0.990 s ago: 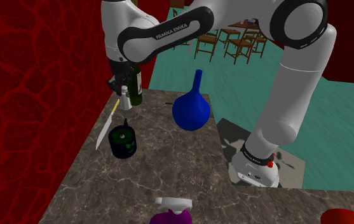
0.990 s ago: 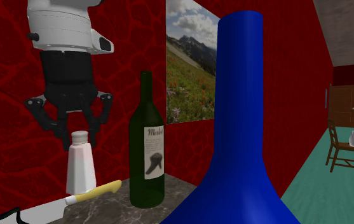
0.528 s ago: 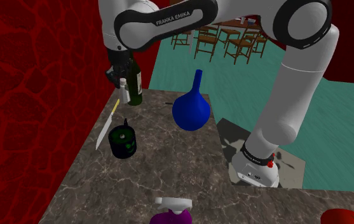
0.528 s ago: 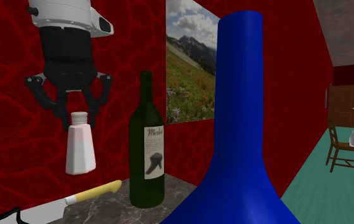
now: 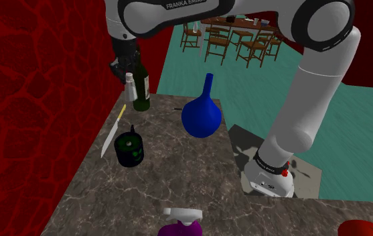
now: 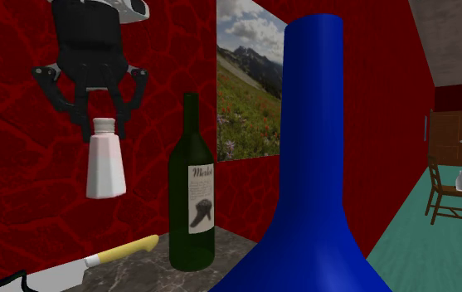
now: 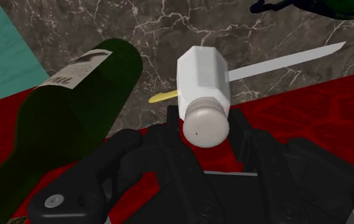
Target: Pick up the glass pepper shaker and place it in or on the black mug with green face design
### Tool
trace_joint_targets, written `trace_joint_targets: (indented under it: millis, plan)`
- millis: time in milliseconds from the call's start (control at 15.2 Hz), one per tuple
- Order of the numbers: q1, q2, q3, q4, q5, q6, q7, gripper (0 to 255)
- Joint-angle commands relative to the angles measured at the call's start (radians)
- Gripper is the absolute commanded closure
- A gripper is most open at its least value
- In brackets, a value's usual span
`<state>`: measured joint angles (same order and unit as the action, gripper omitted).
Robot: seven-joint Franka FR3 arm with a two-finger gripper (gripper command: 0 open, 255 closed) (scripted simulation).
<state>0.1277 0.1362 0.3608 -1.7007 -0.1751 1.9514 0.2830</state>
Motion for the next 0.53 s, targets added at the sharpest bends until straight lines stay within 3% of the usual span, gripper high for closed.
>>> trace_joint_targets:
  millis: [0, 462]
  plan:
    - [0.003, 0.005, 0.002, 0.031, -0.001, -0.027, 0.001, 255]
    - [0.071, -0.092, 0.063, -0.028, 0.019, -0.075, 0.122, 255]
